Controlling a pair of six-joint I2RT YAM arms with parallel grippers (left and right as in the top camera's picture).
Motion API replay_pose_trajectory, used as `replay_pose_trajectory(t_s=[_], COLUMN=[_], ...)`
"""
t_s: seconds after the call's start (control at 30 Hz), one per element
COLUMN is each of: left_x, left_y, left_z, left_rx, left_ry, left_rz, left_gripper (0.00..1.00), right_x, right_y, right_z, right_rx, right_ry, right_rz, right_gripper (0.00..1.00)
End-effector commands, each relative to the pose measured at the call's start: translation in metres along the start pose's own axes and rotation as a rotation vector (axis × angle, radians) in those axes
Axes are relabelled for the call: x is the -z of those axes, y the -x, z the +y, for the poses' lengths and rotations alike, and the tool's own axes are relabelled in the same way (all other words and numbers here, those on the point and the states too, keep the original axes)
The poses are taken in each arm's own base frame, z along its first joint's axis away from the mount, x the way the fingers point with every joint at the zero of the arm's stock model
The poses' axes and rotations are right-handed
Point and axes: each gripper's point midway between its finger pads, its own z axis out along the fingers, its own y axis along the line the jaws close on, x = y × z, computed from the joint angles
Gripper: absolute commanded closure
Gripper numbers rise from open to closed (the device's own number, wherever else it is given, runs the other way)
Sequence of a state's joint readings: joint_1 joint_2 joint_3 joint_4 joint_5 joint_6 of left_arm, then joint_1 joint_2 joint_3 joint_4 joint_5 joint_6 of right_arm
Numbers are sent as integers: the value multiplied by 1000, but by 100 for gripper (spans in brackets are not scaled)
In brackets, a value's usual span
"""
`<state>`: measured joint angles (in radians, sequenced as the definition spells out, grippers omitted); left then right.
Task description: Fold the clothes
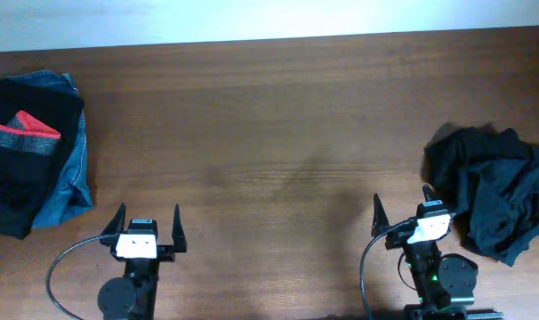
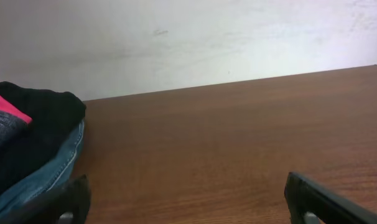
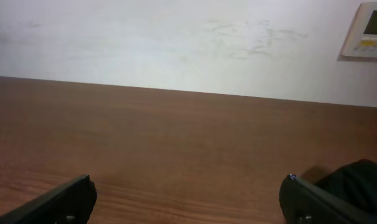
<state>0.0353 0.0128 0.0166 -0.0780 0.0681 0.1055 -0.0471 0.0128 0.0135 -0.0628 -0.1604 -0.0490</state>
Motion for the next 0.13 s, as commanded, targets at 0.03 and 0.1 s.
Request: replay_pose_trajectory(t_s=[0.03, 0.1], left_x=[0, 0], left_y=[-2, -2], left_z=[0, 0], left_rx=[-9, -9], left_ry=[-2, -2], left_rz=[0, 0], left_gripper=[1, 1], right_x=[0, 0], right_y=[-3, -3], right_z=[1, 1], right_rx=[-1, -1], right_ry=[7, 7], right_rz=[2, 1], right_gripper=[1, 1])
